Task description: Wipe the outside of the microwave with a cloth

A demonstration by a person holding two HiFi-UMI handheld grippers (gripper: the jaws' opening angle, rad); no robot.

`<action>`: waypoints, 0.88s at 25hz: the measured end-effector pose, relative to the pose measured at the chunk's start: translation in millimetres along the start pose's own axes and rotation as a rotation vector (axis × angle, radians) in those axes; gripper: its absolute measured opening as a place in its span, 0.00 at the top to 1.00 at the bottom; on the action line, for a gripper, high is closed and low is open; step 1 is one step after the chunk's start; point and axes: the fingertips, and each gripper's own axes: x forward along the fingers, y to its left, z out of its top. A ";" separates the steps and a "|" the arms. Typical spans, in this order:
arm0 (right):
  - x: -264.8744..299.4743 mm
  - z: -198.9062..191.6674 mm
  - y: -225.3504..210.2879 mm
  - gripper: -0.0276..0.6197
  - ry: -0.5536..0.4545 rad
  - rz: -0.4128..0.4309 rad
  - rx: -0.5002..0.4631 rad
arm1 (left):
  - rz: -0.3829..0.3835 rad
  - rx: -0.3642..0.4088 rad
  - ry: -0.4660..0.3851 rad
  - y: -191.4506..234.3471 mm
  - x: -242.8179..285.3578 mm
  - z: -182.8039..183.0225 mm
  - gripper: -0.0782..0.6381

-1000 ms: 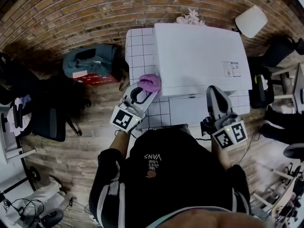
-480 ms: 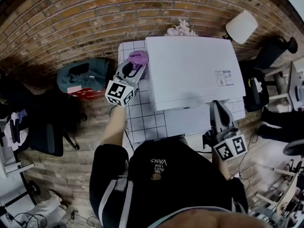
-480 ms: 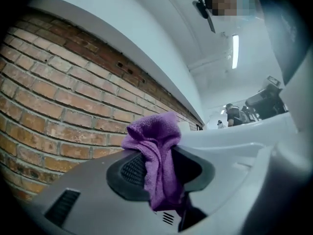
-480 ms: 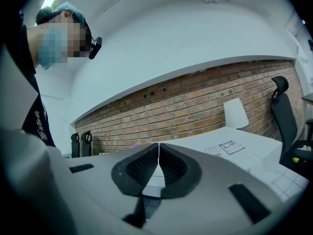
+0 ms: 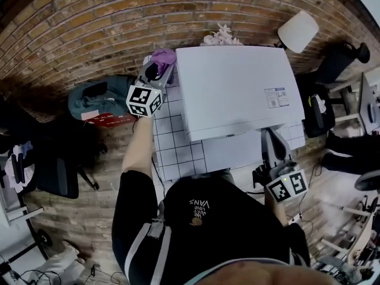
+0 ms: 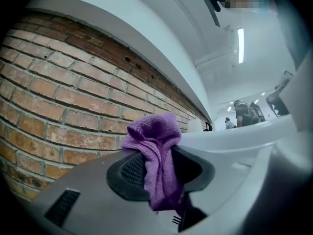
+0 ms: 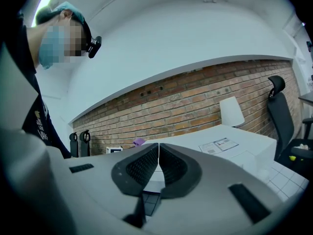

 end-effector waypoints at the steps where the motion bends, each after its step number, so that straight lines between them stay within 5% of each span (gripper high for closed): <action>1: 1.5 0.3 1.7 0.95 -0.002 0.009 0.000 | 0.005 -0.002 -0.006 -1.6 -4.8 1.3 0.70; 10: 14.6 -6.9 31.2 0.95 0.009 0.115 0.003 | 0.000 0.006 0.013 -57.9 -99.7 -17.5 0.70; 22: 24.6 -25.7 73.3 0.95 0.055 0.206 -0.004 | 0.003 -0.150 -0.007 -166.0 -176.1 -53.3 0.70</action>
